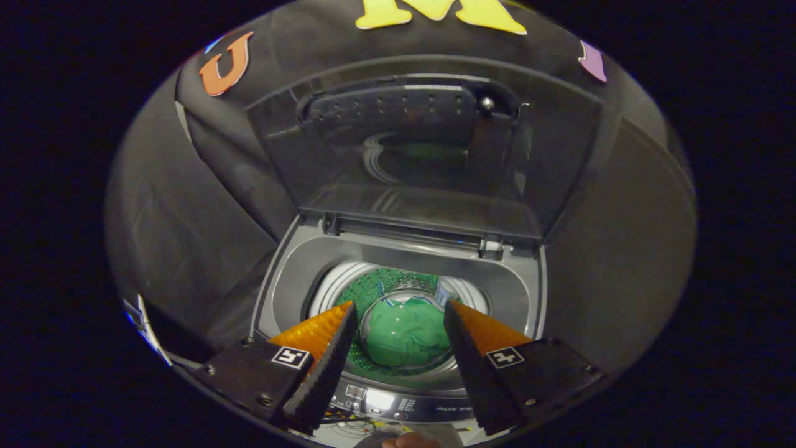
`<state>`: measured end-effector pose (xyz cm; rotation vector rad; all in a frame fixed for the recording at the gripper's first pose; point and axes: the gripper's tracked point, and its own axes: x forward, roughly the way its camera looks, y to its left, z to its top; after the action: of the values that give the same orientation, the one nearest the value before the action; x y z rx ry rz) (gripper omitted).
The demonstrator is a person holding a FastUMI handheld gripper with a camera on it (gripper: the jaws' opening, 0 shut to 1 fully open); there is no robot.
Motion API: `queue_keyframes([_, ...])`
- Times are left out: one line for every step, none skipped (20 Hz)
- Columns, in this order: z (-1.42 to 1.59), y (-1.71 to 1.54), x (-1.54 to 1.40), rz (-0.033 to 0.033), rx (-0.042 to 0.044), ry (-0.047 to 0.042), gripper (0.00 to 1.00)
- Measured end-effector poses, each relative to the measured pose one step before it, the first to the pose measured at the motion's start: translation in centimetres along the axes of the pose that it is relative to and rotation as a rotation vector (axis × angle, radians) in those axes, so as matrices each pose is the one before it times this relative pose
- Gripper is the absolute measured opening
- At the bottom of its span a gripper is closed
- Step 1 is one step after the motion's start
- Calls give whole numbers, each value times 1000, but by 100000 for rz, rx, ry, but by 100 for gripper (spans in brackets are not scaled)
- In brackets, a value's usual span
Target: Put the clothes into the washing machine and then close the washing machine lid.
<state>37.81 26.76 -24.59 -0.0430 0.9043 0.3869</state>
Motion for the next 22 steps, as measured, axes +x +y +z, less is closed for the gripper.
queue_keyframes([734,368,-832,914,-592,-2526,89])
queue_keyframes([724,27,-1018,208,-444,-2748,89])
queue_keyframes([892,120,-903,452,-116,-2299,89])
queue_keyframes([1027,371,-1019,1290,327,-2472,89])
queue_keyframes([1188,303,-1033,1275,531,-2836,89])
queue_keyframes([1063,207,-660,811,414,-2408,89])
queue_keyframes([1440,112,-800,794,278,-2503,89])
queue_keyframes([1247,-19,-362,419,-178,-2242,89])
queue_keyframes([1704,-280,-588,-146,189,-2520,89])
queue_keyframes([1888,-185,-572,5,647,-2919,89])
queue_keyframes([1751,-67,-45,-231,841,-2238,89])
queue_keyframes([1618,-121,49,-270,1160,-2004,89])
queue_keyframes([1611,-1,138,-400,933,-1345,89])
queue_keyframes([1334,-72,7,-568,611,-779,89])
queue_keyframes([914,-173,364,-580,482,-824,89])
queue_keyframes([757,-357,616,-871,454,-317,89])
queue_keyframes([635,-182,706,-487,552,-203,89])
queue_keyframes([134,232,713,-332,511,484,89])
queue_keyframes([351,0,931,-344,126,699,89])
queue_keyframes([553,-53,899,-853,88,533,89])
queue_keyframes([449,144,991,175,-20,475,89])
queue_keyframes([609,40,1339,88,358,137,89])
